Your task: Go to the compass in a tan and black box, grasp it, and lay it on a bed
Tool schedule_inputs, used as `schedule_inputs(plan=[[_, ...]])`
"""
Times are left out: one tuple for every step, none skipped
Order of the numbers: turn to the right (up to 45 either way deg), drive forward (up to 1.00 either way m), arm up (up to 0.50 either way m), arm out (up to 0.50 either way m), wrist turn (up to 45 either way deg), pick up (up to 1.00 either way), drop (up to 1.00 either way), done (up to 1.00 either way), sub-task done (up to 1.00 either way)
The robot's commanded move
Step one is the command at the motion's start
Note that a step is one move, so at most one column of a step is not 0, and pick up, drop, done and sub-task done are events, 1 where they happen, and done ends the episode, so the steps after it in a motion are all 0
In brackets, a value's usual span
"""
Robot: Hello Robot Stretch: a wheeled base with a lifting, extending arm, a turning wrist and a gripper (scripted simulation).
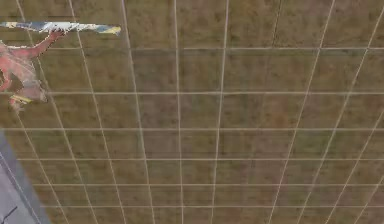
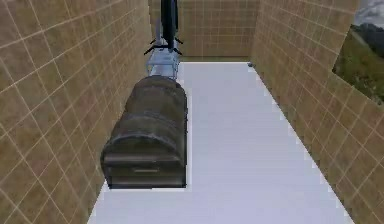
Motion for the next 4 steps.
schedule_inputs(plan=[[-45.0, 0.00, 0.00, 0.00, 0.0, 0.00, 0.00, 0.00, 0.00], [-45.0, 0.00, 0.00, 0.00, 0.0, 0.00, 0.00, 0.00, 0.00], [-45.0, 0.00, 0.00, 0.00, 0.0, 0.00, 0.00, 0.00, 0.00], [-18.0, 0.00, 0.00, 0.00, 0.0, 0.00, 0.00, 0.00, 0.00]])
